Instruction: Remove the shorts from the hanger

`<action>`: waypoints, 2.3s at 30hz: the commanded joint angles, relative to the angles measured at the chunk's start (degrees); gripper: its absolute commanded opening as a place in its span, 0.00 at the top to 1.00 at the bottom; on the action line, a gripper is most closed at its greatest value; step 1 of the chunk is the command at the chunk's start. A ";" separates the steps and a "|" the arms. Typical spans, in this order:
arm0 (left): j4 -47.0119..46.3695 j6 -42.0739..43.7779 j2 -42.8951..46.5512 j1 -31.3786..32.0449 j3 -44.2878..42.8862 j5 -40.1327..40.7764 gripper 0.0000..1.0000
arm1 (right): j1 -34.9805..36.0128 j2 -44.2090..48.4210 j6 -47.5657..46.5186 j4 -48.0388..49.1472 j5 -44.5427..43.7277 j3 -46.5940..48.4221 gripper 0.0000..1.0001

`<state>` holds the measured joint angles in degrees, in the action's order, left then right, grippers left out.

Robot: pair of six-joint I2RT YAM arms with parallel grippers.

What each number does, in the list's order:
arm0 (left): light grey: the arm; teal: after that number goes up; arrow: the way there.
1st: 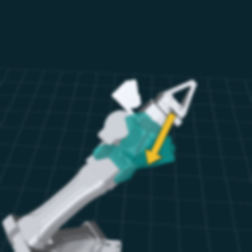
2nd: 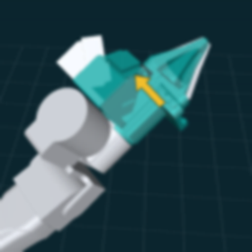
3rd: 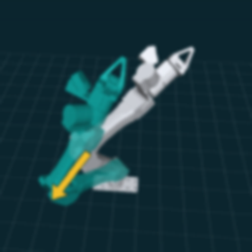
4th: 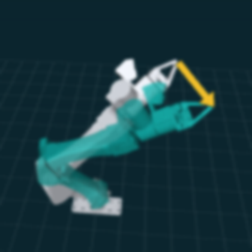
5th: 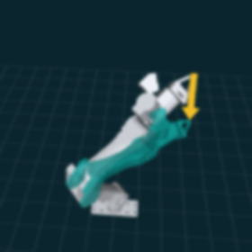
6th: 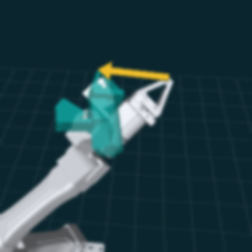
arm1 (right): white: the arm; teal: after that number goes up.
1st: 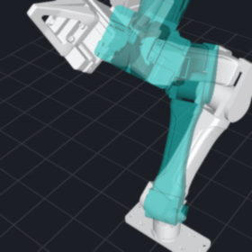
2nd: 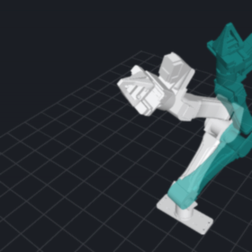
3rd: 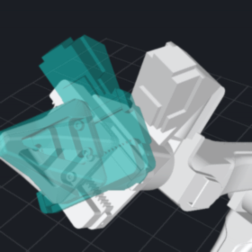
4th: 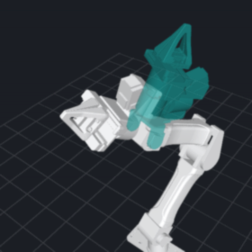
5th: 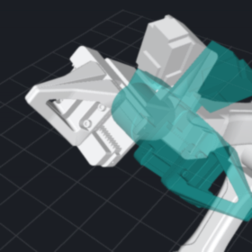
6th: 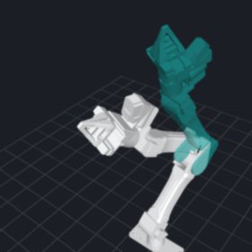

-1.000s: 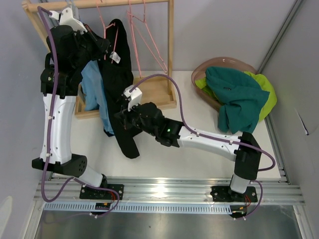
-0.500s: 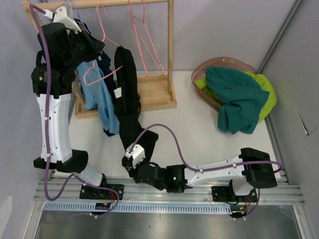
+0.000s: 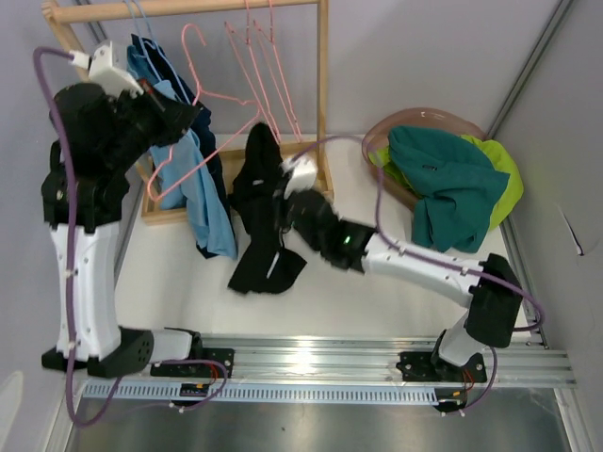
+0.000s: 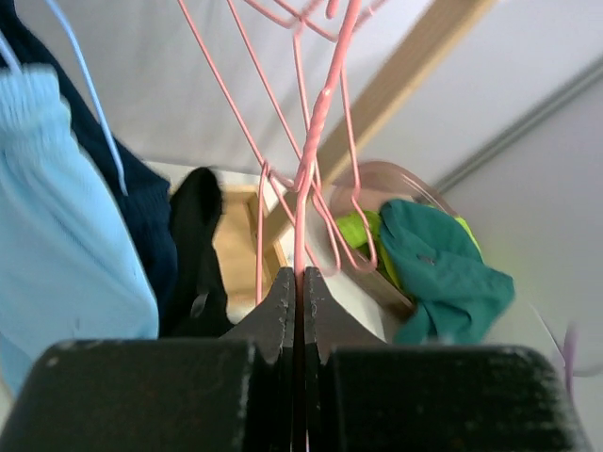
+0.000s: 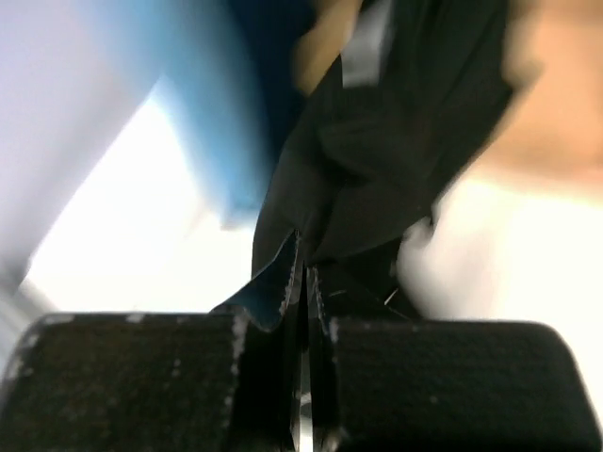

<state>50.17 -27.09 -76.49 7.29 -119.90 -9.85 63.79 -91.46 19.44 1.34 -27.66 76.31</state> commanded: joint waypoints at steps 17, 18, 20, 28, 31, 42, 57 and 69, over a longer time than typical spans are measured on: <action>-5.44 1.78 11.71 0.27 11.00 5.45 1.00 | -45.22 -6.79 -8.90 -20.33 7.18 58.15 1.00; -5.52 2.04 11.63 0.27 11.17 5.71 1.00 | -49.33 -7.32 -8.55 -20.24 7.62 58.86 1.00; -5.44 2.83 11.28 0.27 11.18 6.94 1.00 | -53.49 -8.12 -6.80 -19.71 8.93 58.86 1.00; -6.93 3.45 8.55 0.27 11.17 8.09 1.00 | -68.25 -7.50 -2.75 -12.61 13.77 43.67 1.00; -8.77 3.45 7.06 0.27 10.56 8.52 1.00 | -70.46 -10.31 -0.82 -12.42 16.48 40.41 1.00; -8.08 5.38 -6.29 0.27 -4.80 9.58 1.00 | -72.58 -30.35 1.12 -24.35 34.30 57.01 1.00; -9.83 4.77 -26.86 0.27 -24.32 11.87 1.00 | -65.65 -3.05 7.81 -7.24 40.67 1.49 0.00; -11.76 3.89 -24.07 2.03 -19.59 10.81 0.77 | -48.34 9.81 7.54 -5.38 32.68 -16.19 0.00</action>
<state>41.47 -22.81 -105.43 8.80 -140.20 1.26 13.54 -83.50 26.28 -5.52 8.03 61.58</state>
